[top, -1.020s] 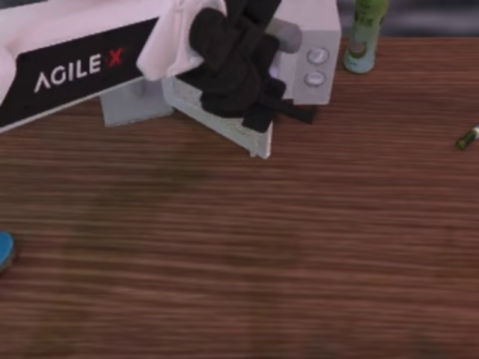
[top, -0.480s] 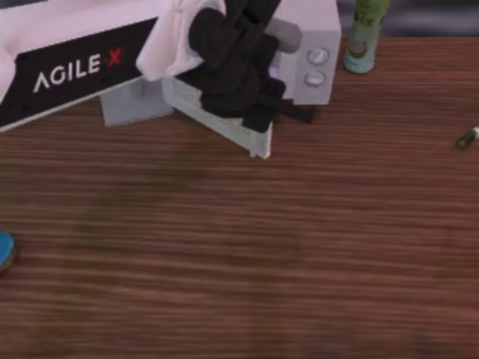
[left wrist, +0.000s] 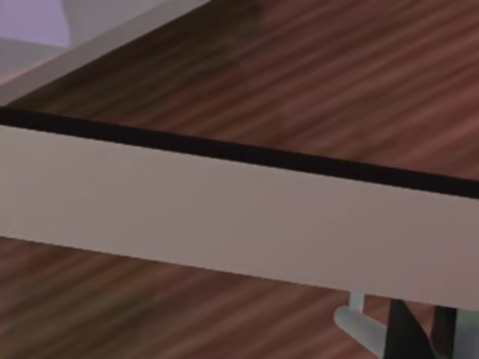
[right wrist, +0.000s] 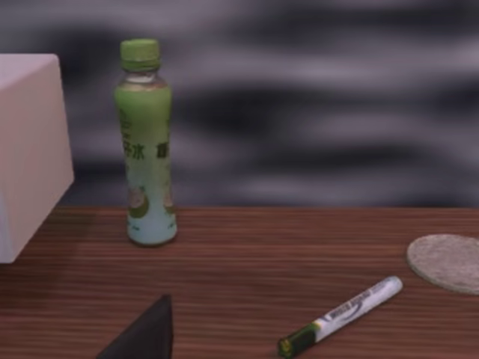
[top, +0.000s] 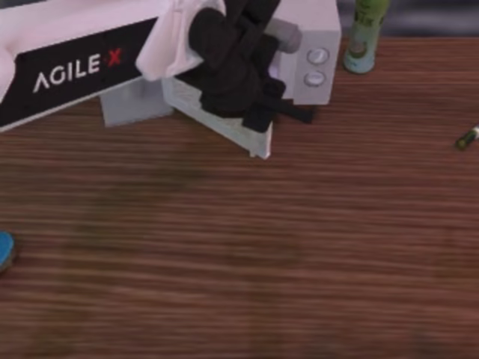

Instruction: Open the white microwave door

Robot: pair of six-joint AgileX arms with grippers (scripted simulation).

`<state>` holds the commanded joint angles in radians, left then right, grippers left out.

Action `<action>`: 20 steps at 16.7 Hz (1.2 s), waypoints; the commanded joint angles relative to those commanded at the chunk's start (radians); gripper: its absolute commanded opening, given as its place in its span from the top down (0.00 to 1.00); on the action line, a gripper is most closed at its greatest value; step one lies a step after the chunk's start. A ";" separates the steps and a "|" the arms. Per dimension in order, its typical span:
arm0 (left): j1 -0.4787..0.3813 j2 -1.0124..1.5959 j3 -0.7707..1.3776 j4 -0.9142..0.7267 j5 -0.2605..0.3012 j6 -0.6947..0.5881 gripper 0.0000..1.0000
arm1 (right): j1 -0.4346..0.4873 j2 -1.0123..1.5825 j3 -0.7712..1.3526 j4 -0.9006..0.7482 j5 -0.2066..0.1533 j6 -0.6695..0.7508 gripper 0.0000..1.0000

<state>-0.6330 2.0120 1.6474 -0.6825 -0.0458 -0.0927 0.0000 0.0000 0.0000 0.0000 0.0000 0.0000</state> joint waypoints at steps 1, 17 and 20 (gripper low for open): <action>0.001 -0.002 -0.002 0.001 0.002 0.003 1.00 | 0.000 0.000 0.000 0.000 0.000 0.000 0.00; 0.044 -0.080 -0.107 0.033 0.071 0.138 1.00 | 0.000 0.000 0.000 0.000 0.000 0.000 0.00; 0.044 -0.080 -0.107 0.033 0.071 0.138 1.00 | 0.000 0.000 0.000 0.000 0.000 0.000 0.00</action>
